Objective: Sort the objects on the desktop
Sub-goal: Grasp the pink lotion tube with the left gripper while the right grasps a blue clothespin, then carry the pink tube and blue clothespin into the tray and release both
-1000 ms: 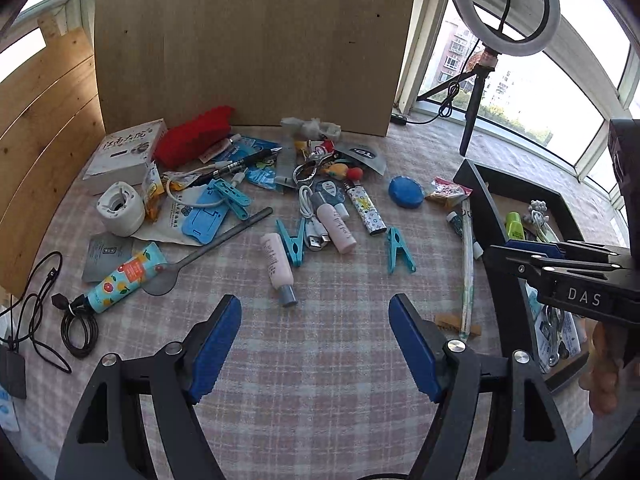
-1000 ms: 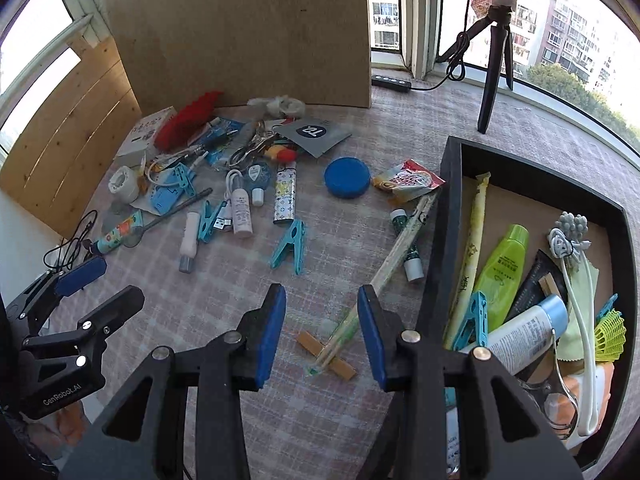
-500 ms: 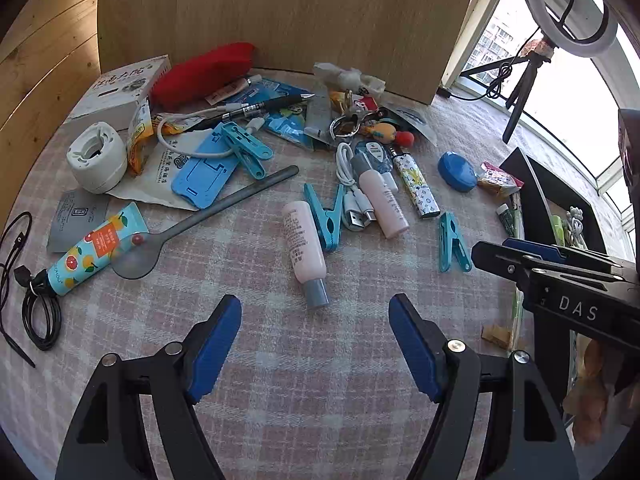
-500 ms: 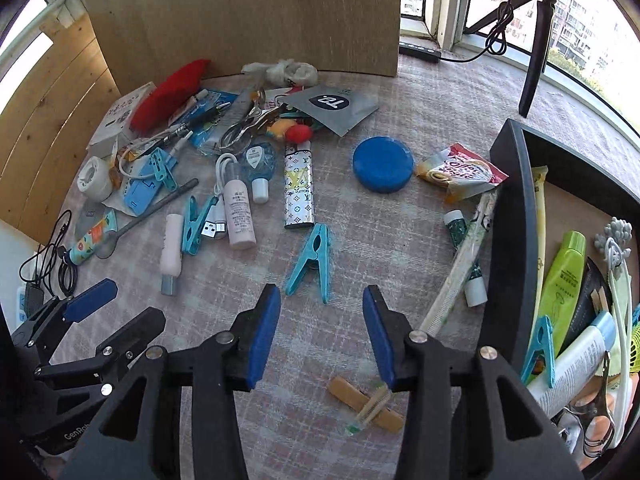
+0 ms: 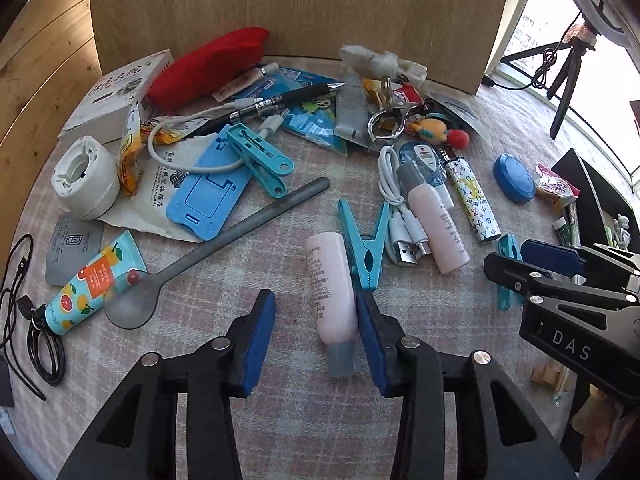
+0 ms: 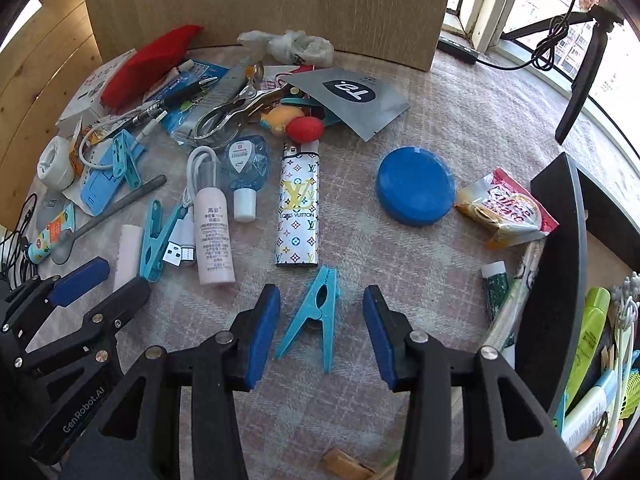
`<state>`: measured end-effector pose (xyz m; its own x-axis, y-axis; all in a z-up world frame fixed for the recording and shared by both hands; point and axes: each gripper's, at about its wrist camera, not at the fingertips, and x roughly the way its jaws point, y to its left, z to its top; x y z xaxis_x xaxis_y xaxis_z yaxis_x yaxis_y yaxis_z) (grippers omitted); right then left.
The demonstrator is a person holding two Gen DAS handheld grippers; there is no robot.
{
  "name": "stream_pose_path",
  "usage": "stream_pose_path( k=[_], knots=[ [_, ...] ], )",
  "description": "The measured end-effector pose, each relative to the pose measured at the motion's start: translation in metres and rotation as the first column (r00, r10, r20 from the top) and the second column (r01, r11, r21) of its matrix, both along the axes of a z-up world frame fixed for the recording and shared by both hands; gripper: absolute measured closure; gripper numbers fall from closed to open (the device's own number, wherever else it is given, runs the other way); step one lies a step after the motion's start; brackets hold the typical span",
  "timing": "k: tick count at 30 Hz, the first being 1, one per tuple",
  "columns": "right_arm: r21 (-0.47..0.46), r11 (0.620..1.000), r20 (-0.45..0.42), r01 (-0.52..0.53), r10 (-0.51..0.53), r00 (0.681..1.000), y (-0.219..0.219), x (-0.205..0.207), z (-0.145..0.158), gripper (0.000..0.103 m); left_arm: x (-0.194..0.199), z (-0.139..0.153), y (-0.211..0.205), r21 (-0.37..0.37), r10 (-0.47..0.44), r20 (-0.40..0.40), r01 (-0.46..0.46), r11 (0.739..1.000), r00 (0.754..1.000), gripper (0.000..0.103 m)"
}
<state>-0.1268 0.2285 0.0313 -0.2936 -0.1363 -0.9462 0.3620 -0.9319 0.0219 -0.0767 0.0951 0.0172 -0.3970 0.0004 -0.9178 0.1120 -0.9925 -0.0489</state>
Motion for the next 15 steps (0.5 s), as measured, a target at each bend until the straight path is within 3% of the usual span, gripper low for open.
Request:
stream_pose_path(
  k=[2, 5, 15],
  knots=[
    [0.023, 1.0, -0.014, -0.014, 0.014, 1.0, 0.0, 0.002, 0.0, 0.07, 0.0, 0.001, -0.002, -0.007, 0.003, -0.002, -0.004, 1.0, 1.0, 0.084],
    [0.027, 0.999, -0.014, -0.03, 0.031, 0.999, 0.002, 0.006, 0.002, 0.083, 0.003, 0.002, -0.007, 0.012, 0.007, -0.006, -0.006, 1.0, 1.0, 0.084],
    [-0.044, 0.999, -0.032, 0.012, -0.013, 0.999, 0.031, 0.014, 0.025, 0.083, 0.021, 0.017, -0.021, 0.073, 0.043, -0.013, -0.041, 0.996, 0.999, 0.085]
  ],
)
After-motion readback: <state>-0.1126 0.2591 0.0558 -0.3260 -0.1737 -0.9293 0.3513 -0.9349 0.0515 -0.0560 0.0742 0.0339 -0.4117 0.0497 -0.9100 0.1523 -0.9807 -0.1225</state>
